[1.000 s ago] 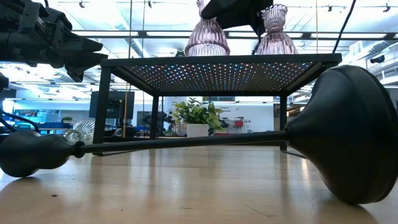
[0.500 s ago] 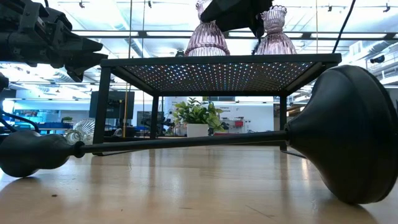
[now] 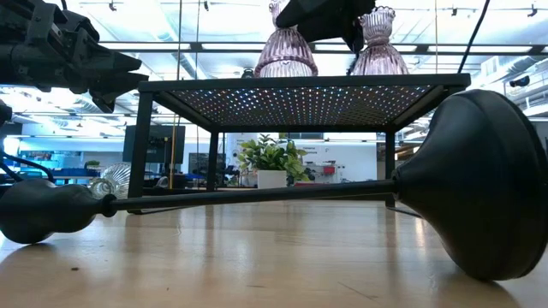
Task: Pick & Place candle stick holders
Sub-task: Put the pink glass candle holder on the shelf
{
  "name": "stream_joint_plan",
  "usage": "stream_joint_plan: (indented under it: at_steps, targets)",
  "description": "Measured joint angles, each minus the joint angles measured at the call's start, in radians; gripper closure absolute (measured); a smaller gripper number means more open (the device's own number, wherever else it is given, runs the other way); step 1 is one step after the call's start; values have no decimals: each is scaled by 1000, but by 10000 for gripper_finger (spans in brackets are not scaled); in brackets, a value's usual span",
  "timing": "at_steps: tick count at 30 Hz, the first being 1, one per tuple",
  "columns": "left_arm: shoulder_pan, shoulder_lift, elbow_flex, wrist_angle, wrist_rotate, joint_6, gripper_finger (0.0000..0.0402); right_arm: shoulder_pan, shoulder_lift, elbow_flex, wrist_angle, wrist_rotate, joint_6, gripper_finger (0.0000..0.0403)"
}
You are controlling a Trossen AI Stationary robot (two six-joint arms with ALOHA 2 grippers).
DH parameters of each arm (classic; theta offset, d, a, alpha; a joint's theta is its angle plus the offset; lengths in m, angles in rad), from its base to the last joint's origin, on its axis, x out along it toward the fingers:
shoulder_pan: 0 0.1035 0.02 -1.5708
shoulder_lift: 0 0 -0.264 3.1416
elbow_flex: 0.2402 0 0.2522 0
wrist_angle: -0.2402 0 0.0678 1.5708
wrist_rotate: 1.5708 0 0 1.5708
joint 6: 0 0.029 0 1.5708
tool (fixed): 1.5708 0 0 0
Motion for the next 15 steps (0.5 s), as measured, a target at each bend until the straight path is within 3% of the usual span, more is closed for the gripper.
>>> stream_joint_plan:
  at_steps: [15]
  targets:
    - [0, 0, 0, 0, 0, 0, 223, 0, 2, 0, 8, -1, -46, 252]
